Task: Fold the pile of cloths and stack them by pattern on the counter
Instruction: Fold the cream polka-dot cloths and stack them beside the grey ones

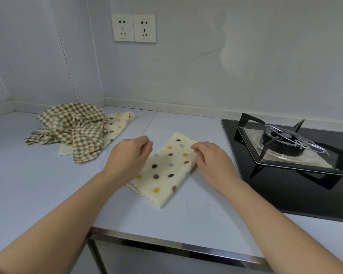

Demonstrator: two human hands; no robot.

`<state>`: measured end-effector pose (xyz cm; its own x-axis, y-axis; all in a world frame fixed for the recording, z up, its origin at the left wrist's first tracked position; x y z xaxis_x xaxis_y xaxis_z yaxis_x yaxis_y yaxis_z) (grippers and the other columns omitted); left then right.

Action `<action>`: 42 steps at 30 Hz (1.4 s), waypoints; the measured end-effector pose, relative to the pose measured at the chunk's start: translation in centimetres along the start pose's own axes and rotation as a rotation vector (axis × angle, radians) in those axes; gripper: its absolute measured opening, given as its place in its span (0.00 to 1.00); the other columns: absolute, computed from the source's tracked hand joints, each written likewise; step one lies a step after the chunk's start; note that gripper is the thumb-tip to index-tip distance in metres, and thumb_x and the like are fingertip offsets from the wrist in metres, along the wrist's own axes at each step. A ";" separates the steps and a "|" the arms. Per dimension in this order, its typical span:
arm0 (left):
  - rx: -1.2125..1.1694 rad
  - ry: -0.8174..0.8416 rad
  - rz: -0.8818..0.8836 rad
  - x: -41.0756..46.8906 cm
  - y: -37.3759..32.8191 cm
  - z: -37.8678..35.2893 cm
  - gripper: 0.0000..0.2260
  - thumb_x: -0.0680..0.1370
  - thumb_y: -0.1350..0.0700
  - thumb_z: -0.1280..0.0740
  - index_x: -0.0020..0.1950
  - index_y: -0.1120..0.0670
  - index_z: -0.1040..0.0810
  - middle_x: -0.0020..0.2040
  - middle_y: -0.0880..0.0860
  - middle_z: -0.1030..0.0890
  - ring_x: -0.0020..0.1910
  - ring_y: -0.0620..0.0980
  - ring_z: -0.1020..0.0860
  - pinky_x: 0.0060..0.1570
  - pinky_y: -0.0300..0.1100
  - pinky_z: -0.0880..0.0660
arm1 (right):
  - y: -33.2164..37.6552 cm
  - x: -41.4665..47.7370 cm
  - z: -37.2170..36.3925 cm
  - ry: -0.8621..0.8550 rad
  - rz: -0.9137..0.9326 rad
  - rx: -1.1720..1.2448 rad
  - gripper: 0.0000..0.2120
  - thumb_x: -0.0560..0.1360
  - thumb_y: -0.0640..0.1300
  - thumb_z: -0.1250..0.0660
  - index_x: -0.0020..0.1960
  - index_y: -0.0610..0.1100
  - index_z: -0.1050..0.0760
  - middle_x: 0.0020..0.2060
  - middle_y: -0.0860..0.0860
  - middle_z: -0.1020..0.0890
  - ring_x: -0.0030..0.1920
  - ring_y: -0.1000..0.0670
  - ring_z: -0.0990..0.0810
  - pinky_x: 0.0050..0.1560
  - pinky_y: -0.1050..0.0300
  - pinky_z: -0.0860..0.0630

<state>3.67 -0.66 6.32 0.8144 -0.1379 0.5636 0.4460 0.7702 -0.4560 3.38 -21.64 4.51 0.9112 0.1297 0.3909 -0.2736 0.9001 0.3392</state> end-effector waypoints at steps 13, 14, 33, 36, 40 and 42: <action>0.113 0.328 -0.153 -0.6 -0.1 -4.1 0.13 0.76 0.41 0.34 0.52 0.48 0.20 0.48 0.45 0.24 0.45 0.45 0.26 0.46 0.45 0.26 | 2.3 -1.1 -2.6 0.264 0.229 0.034 0.32 0.72 0.33 0.42 0.73 0.52 0.36 0.74 0.57 0.35 0.75 0.56 0.43 0.76 0.55 0.49; 0.094 0.311 -0.120 -0.5 0.0 -4.1 0.12 0.76 0.43 0.34 0.51 0.49 0.19 0.47 0.45 0.24 0.44 0.45 0.25 0.46 0.45 0.26 | 2.5 -1.1 -2.7 0.268 0.245 0.039 0.32 0.73 0.33 0.41 0.74 0.53 0.38 0.75 0.58 0.38 0.76 0.57 0.46 0.76 0.55 0.50; 0.090 0.186 -0.182 -0.4 0.8 -1.8 0.27 0.72 0.61 0.30 0.70 0.50 0.29 0.66 0.47 0.24 0.62 0.46 0.26 0.56 0.41 0.30 | 1.4 -0.6 -1.9 0.087 -0.005 0.687 0.16 0.78 0.35 0.41 0.49 0.53 0.20 0.44 0.58 0.16 0.49 0.54 0.19 0.52 0.56 0.25; -0.026 0.221 -0.180 -0.7 -0.2 -3.1 0.25 0.70 0.68 0.35 0.63 0.48 0.23 0.59 0.46 0.19 0.57 0.48 0.21 0.55 0.47 0.24 | 1.6 -0.6 -1.9 0.100 -0.010 0.699 0.11 0.77 0.41 0.41 0.46 0.46 0.20 0.41 0.52 0.17 0.44 0.50 0.21 0.47 0.55 0.26; -0.326 0.299 0.079 -0.6 1.5 -4.0 0.12 0.72 0.44 0.36 0.42 0.52 0.21 0.41 0.57 0.18 0.37 0.51 0.25 0.45 0.51 0.23 | 0.7 -0.6 -1.4 0.079 -0.152 0.611 0.22 0.77 0.55 0.42 0.29 0.44 0.35 0.26 0.50 0.34 0.30 0.52 0.38 0.32 0.57 0.42; -0.378 0.304 0.262 -0.8 1.9 -3.9 0.29 0.74 0.32 0.41 0.38 0.59 0.24 0.36 0.58 0.23 0.33 0.51 0.26 0.38 0.47 0.29 | 0.0 -0.6 -1.3 0.042 -0.230 0.584 0.23 0.80 0.51 0.42 0.29 0.46 0.41 0.26 0.51 0.38 0.29 0.51 0.40 0.31 0.56 0.45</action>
<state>5.30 -1.49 2.32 0.9617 -0.1883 0.1990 0.2703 0.5337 -0.8013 3.25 -21.20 3.20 0.9749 -0.0127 0.2224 -0.1817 0.5326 0.8267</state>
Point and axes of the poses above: each hand's wrist, its own x-axis towards the middle knuckle, its own z-axis out of the back of the hand, y = z × x, the point moved 9 cm from there along x, towards the middle knuckle
